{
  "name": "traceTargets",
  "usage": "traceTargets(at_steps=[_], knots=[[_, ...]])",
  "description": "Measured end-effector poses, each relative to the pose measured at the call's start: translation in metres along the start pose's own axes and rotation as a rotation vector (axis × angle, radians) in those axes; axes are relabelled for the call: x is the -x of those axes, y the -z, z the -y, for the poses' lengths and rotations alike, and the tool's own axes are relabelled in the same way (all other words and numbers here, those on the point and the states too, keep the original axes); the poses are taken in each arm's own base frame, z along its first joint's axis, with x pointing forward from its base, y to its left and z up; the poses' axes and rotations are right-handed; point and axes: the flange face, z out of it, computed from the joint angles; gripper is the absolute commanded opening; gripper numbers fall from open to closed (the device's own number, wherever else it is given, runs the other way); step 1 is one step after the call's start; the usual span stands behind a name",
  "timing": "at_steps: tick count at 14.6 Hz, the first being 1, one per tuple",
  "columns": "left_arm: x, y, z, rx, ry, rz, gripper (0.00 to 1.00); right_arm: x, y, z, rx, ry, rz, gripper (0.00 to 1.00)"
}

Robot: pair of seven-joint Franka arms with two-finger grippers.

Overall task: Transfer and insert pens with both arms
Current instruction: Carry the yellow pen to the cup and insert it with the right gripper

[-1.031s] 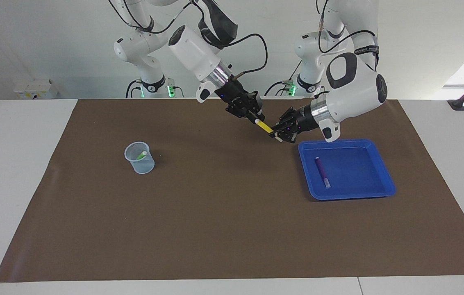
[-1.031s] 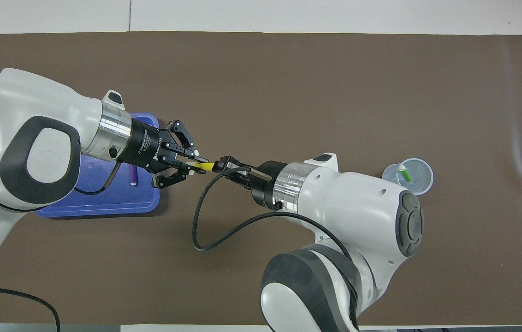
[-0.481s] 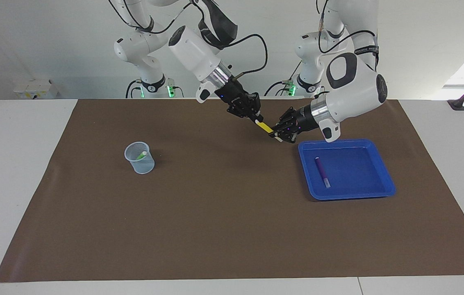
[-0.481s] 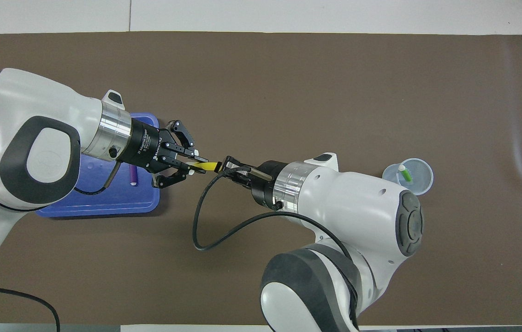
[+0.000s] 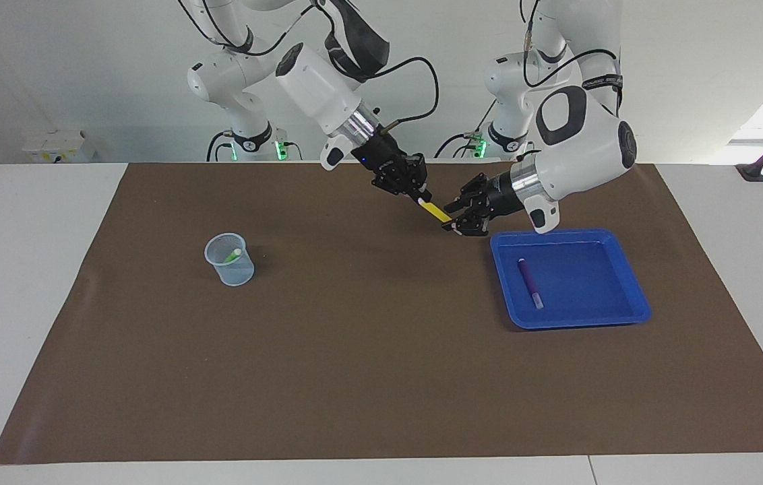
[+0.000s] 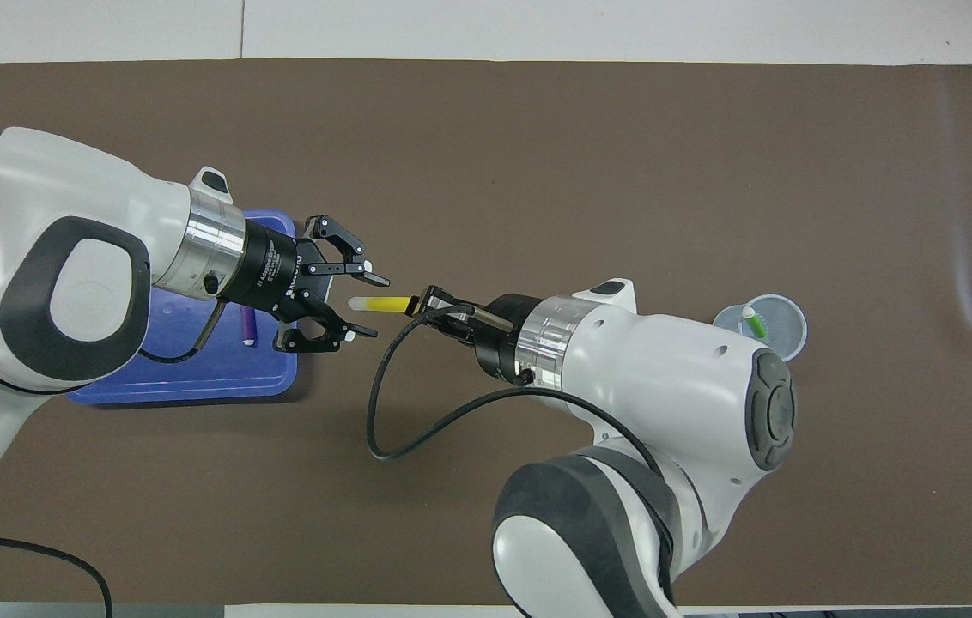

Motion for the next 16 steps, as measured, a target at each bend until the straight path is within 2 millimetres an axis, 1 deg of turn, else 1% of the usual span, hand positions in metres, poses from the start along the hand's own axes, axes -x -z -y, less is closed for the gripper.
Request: traceTargets(at_steps=[1, 2, 3, 4, 6, 8, 9, 10, 12, 13, 16], knots=[[0.0, 0.0, 0.0, 0.0, 0.0, 0.0, 1.0, -0.009, 0.004, -0.005, 0.015, 0.023, 0.017, 0.0], [0.0, 0.0, 0.0, 0.001, 0.0, 0.0, 1.0, -0.022, 0.012, -0.012, 0.041, 0.059, 0.037, 0.0], [0.0, 0.0, 0.0, 0.002, 0.0, 0.0, 1.0, -0.039, 0.027, -0.018, 0.081, 0.102, 0.058, 0.0], [0.0, 0.001, -0.001, 0.006, 0.0, -0.001, 1.0, -0.058, 0.047, -0.024, 0.135, 0.151, 0.085, 0.0], [-0.001, 0.002, -0.002, 0.016, 0.0, -0.003, 1.0, -0.093, 0.102, -0.034, 0.259, 0.276, 0.149, 0.0], [-0.001, 0.002, -0.002, 0.02, -0.01, -0.004, 1.0, -0.118, 0.155, -0.044, 0.357, 0.403, 0.206, 0.0], [-0.001, 0.003, -0.002, 0.022, -0.03, -0.006, 1.0, -0.128, 0.175, -0.053, 0.387, 0.461, 0.227, 0.0], [-0.002, 0.003, -0.002, 0.023, -0.061, -0.009, 1.0, -0.139, 0.19, -0.066, 0.418, 0.517, 0.245, 0.0], [-0.007, 0.005, -0.002, 0.018, -0.146, -0.042, 1.0, -0.16, 0.211, -0.098, 0.516, 0.631, 0.283, 0.0], [-0.012, 0.007, -0.002, 0.009, -0.193, -0.076, 1.0, -0.167, 0.217, -0.109, 0.561, 0.68, 0.301, 0.0], [-0.023, 0.01, -0.001, -0.027, -0.307, -0.189, 1.0, -0.175, 0.219, -0.138, 0.618, 0.714, 0.346, 0.0]])
